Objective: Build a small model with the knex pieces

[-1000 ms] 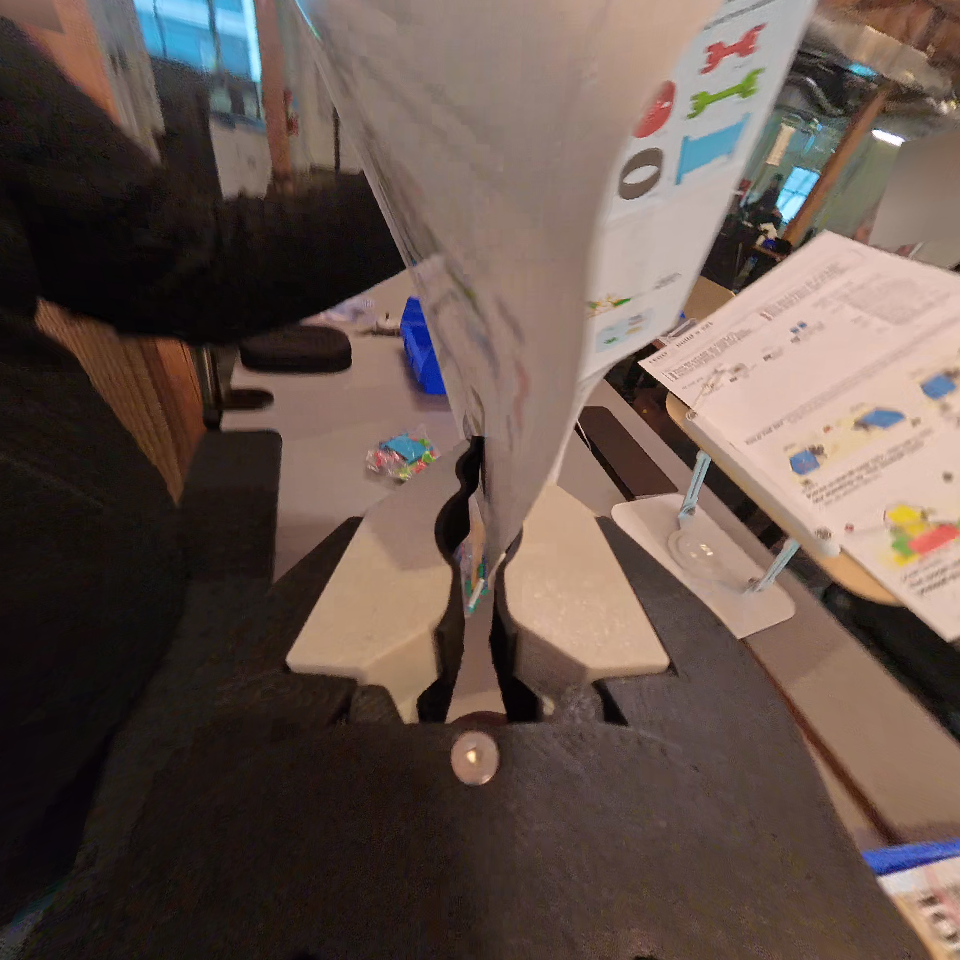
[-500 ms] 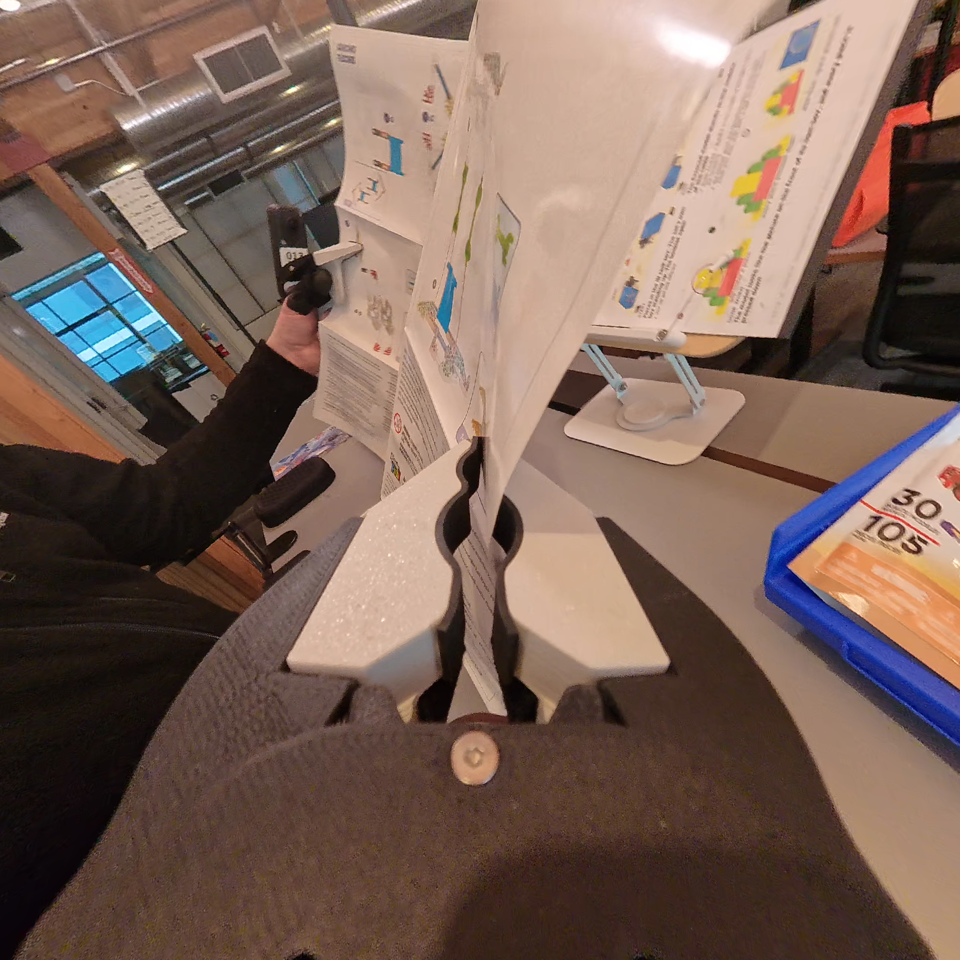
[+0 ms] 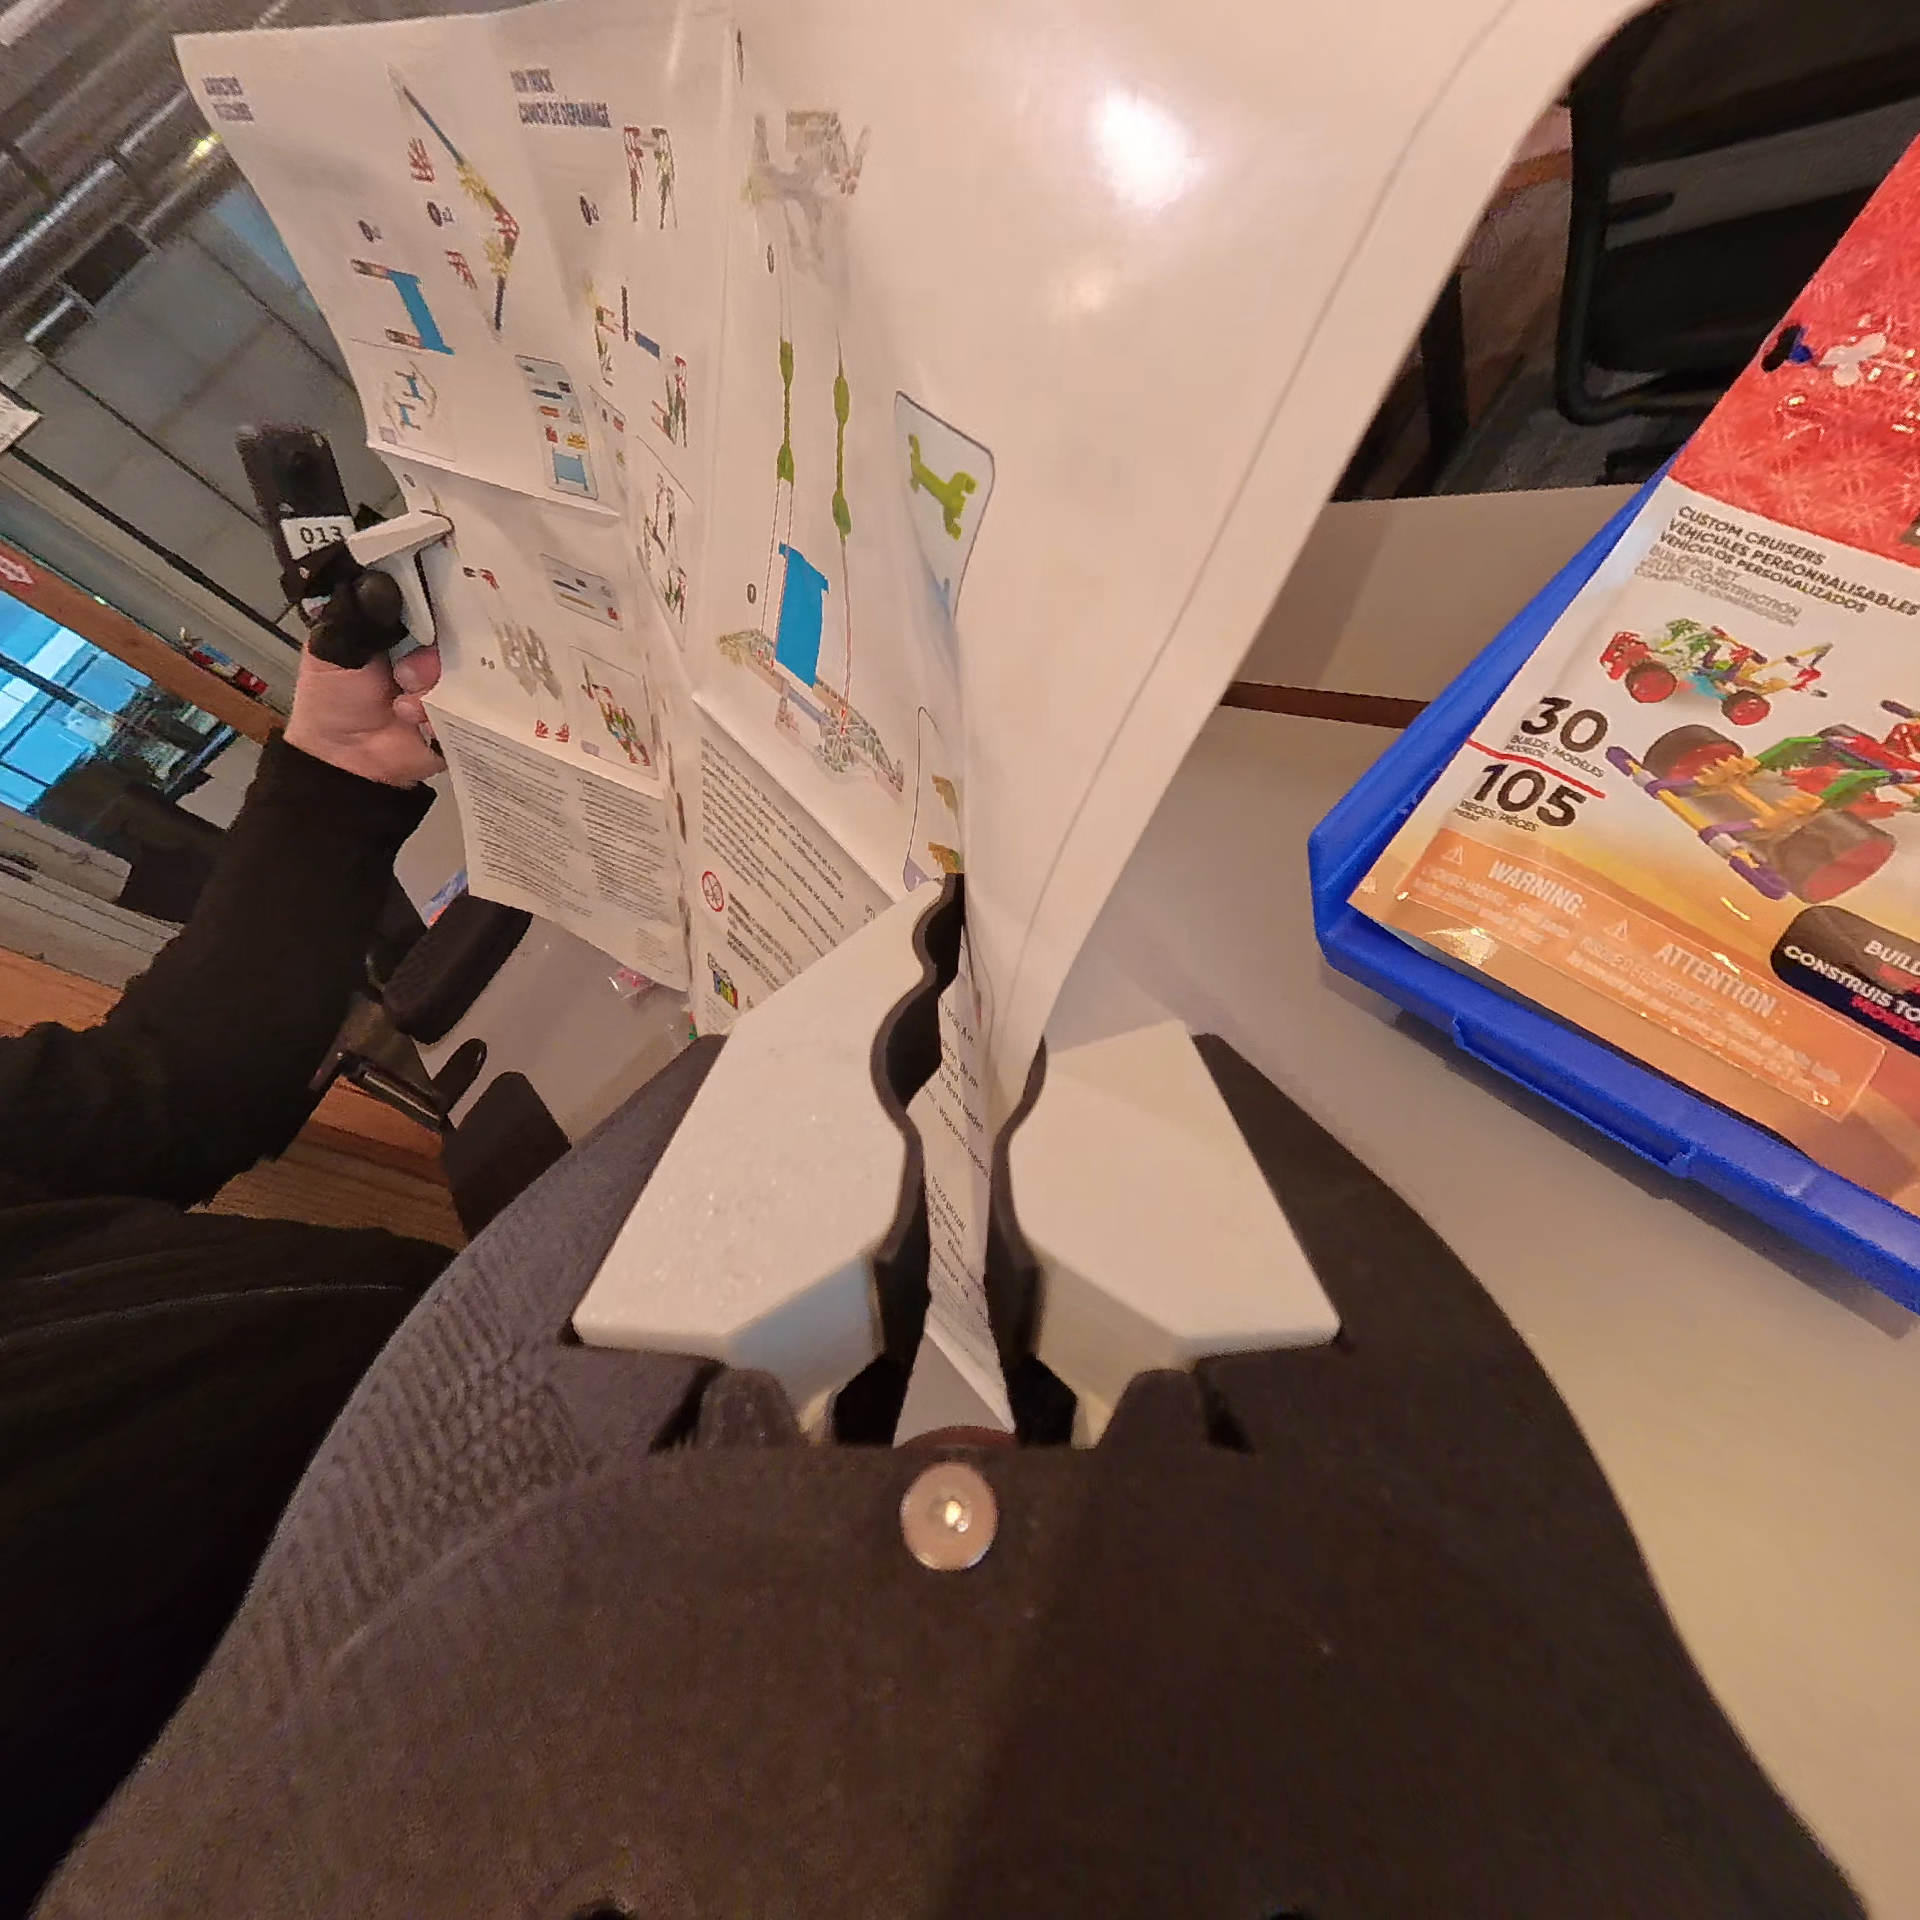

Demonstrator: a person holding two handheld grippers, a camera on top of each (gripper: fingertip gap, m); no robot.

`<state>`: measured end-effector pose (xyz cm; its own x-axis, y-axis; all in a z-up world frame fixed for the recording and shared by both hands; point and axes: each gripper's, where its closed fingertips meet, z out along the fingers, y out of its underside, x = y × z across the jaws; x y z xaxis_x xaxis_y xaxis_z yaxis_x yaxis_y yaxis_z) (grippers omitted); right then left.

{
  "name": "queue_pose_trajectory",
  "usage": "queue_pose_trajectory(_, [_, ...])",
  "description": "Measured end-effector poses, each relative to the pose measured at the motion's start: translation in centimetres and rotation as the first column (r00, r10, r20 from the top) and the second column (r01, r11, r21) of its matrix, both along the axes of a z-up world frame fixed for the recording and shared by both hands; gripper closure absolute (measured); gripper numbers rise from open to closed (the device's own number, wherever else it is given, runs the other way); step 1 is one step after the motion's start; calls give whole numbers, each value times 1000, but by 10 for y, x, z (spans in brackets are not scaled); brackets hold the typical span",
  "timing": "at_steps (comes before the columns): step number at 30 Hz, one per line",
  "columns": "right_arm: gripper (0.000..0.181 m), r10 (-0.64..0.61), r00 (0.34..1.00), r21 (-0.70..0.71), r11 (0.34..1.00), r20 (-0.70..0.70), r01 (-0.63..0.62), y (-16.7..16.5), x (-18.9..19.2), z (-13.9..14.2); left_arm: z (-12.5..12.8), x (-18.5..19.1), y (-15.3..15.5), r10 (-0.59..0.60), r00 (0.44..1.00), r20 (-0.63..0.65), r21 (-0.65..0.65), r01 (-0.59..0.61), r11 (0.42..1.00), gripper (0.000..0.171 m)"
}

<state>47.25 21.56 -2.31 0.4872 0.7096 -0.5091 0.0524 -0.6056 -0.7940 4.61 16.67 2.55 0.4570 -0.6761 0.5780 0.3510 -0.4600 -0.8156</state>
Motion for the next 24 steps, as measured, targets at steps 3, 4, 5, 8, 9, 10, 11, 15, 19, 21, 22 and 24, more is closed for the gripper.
queue_pose_trajectory(3, [181,3,1000,-25,1000,26,-2,9,-3,-13,-11,-2,0,2,1000,5,-27,-1,1000,171])
queue_pose_trajectory(4, [181,2,999,-36,999,34,-1,12,-5,-17,-16,-3,1,4,1000,3,-42,-4,999,171])
queue_pose_trajectory(5, [181,-2,999,-43,999,49,4,15,-5,-23,-21,-4,1,5,1000,6,-57,-4,998,171])
queue_pose_trajectory(8, [181,-11,997,-62,998,81,16,22,-7,-37,-37,-6,3,12,1000,7,-95,-11,995,171])
queue_pose_trajectory(9, [181,-14,996,-66,998,88,20,24,-7,-41,-41,-7,3,11,1000,12,-102,-10,995,171])
queue_pose_trajectory(10, [181,-17,995,-69,997,95,23,26,-8,-45,-43,-7,3,11,1000,18,-104,-9,995,171])
queue_pose_trajectory(11, [181,-20,995,-69,997,99,27,28,-8,-48,-47,-7,3,14,1000,18,-108,-12,994,171])
queue_pose_trajectory(15, [181,-33,993,-52,998,116,39,31,-10,-53,-57,-8,4,18,1000,20,-120,-15,993,171])
queue_pose_trajectory(19, [181,-43,991,-30,998,129,48,33,-11,-53,-65,-8,3,21,1000,19,-128,-19,992,171])
queue_pose_trajectory(21, [181,-48,988,-17,999,145,51,33,-11,-53,-68,-8,3,22,1000,18,-132,-19,991,171])
queue_pose_trajectory(22, [181,-50,988,-13,999,148,52,33,-12,-52,-69,-8,3,23,1000,16,-132,-21,991,171])
queue_pose_trajectory(24, [181,-53,987,-6,999,153,54,34,-13,-52,-72,-8,3,24,1000,11,-135,-23,991,171])
